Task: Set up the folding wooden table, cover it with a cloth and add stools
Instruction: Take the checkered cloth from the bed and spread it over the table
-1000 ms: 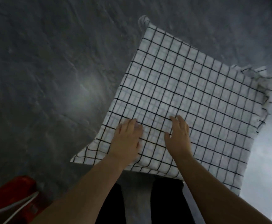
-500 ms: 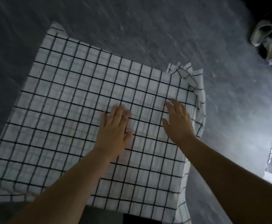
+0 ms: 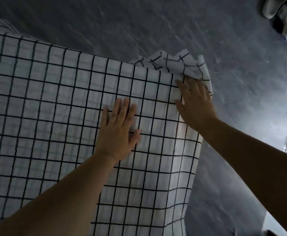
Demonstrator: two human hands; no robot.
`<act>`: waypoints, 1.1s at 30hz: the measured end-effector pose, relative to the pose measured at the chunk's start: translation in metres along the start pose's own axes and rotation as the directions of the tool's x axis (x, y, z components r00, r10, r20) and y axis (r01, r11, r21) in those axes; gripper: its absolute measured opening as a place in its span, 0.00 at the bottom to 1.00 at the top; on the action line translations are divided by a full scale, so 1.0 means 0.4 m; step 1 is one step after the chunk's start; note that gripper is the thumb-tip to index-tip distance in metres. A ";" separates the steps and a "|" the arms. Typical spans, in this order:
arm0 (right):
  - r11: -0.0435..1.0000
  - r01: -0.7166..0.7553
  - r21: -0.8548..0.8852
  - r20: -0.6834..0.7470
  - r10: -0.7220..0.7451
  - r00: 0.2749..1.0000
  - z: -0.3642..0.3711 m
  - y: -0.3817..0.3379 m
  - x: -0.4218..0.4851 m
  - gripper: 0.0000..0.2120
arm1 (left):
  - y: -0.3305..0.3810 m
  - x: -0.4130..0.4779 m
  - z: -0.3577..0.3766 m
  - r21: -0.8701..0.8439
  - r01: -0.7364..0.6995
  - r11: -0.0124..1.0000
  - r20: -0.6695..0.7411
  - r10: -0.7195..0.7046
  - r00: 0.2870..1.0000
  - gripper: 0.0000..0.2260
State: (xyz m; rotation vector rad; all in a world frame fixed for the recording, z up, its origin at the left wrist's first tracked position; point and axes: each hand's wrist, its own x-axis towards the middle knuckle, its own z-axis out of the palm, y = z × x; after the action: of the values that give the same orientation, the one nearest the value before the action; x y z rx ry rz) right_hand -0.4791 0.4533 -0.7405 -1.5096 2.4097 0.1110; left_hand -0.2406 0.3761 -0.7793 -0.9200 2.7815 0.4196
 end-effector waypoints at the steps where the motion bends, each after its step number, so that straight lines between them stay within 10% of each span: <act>1: 1.000 0.001 0.009 -0.009 0.000 1.000 -0.001 0.003 0.013 0.27 | 0.000 0.001 -0.003 -0.003 0.002 1.000 0.007 -0.002 1.000 0.32; 25: 0.889 -0.302 0.345 0.081 0.293 0.953 0.049 0.094 0.089 0.27 | -0.005 0.006 -0.009 -0.011 -0.005 1.000 0.048 0.005 0.999 0.32; 28: 0.728 -0.427 0.536 0.026 0.491 0.871 0.050 0.086 0.064 0.29 | -0.003 0.007 -0.009 -0.010 -0.005 1.000 0.044 0.005 0.999 0.32; 33: 0.079 -0.636 0.768 0.457 0.629 0.629 0.087 0.081 0.032 0.34 | -0.001 0.007 -0.010 -0.001 -0.004 1.000 0.039 0.004 0.999 0.33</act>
State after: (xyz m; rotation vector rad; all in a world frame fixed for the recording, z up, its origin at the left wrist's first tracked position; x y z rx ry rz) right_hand -0.5060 0.4645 -0.7802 0.1354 2.2087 -0.8874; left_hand -0.2427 0.3730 -0.7762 -0.8962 2.7490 0.4346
